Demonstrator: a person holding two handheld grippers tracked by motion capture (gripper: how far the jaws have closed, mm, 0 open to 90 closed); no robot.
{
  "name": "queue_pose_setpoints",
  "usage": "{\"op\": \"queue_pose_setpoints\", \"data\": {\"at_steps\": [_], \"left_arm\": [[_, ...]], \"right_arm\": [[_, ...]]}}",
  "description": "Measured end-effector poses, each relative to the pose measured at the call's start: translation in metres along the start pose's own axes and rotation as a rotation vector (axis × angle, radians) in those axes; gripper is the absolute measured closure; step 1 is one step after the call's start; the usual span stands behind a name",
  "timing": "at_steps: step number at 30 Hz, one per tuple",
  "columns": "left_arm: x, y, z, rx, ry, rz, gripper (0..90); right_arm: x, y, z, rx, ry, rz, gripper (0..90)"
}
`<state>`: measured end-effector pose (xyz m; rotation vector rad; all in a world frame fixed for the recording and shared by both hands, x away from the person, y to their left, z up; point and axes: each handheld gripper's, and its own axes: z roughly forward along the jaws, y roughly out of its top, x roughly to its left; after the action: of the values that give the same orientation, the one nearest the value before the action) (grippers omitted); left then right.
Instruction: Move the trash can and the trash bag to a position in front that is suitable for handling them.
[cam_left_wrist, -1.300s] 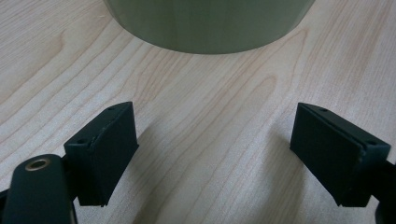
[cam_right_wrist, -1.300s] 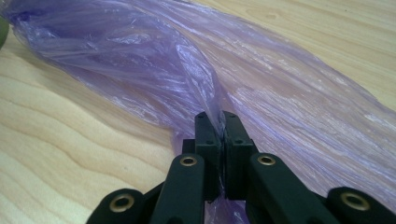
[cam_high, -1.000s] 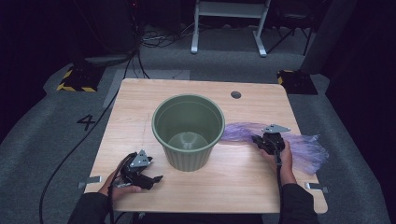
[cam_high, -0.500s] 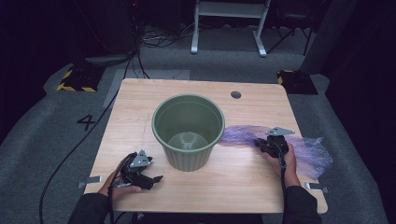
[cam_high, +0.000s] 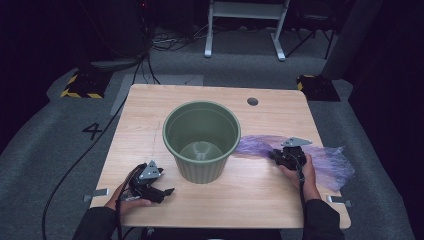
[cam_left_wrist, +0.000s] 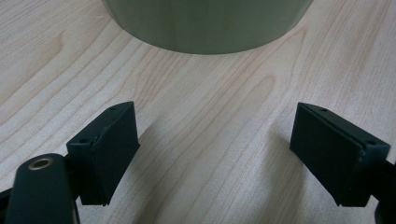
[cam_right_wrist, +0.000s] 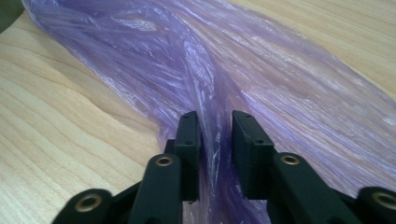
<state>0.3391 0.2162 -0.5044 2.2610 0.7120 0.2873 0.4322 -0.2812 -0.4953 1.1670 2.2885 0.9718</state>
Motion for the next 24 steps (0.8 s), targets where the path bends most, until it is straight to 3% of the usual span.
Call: {"op": "queue_pose_setpoints", "data": {"at_steps": [3,4,5,6,8,11,12,14,15,19,24], "left_arm": [[0.0001,0.0,0.0,0.0,0.001,0.002,14.7],[0.0,0.0,0.0,0.0,0.0,0.0,14.8],[0.0,0.0,0.0,0.0,0.0,0.0,14.7],[0.0,0.0,0.0,0.0,0.0,0.0,14.8],[0.0,0.0,0.0,0.0,0.0,0.0,14.7],[0.0,0.0,0.0,0.0,0.0,0.0,14.7],[0.0001,0.0,0.0,0.0,0.0,0.0,14.7],[0.0,0.0,0.0,0.0,0.0,0.0,14.7],[0.0001,0.0,0.0,0.0,0.0,0.0,14.7],[0.0001,-0.0001,-0.0002,0.0,0.0,0.003,14.8],[0.0002,-0.0003,-0.0001,-0.003,-0.007,0.001,14.8]], "right_arm": [[0.0008,0.0002,0.0004,0.0,0.008,-0.006,67.1],[0.0013,0.0004,0.0011,0.001,0.013,-0.004,57.5],[0.0013,0.0004,0.0011,0.001,0.013,-0.004,57.5],[0.0007,0.0,0.0019,-0.002,0.014,0.005,51.6],[-0.0006,-0.0008,0.0021,-0.004,0.018,0.021,52.2],[-0.0008,-0.0014,0.002,-0.01,0.013,0.03,56.2],[-0.0008,-0.0019,0.0015,-0.017,0.011,0.032,66.7],[-0.0008,-0.002,0.0017,-0.02,0.007,0.036,70.7],[-0.0013,-0.0018,0.0022,-0.024,-0.001,0.047,77.3],[-0.0007,-0.0006,0.0028,-0.02,-0.021,0.056,85.7],[0.0009,0.0009,0.0013,-0.03,-0.054,0.052,89.5]]}}
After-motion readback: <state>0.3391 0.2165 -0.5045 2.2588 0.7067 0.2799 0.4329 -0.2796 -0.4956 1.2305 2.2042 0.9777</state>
